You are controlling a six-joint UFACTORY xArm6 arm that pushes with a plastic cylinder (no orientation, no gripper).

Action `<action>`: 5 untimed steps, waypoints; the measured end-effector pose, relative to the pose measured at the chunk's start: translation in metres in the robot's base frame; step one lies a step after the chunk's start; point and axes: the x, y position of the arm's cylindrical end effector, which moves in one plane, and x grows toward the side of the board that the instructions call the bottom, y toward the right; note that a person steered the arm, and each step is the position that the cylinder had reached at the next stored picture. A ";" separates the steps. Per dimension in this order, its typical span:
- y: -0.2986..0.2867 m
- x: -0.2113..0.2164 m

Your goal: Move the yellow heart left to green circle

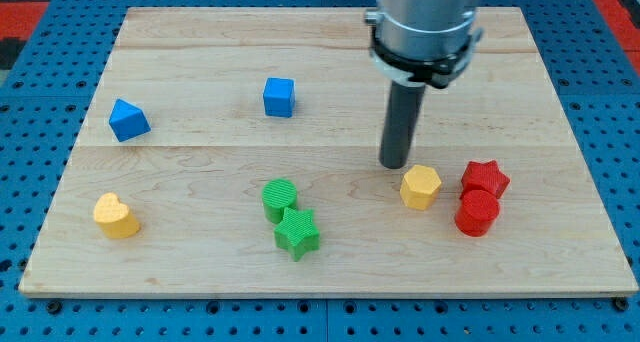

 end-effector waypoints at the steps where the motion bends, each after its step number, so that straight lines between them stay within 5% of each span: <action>1: 0.019 0.030; 5: -0.233 0.008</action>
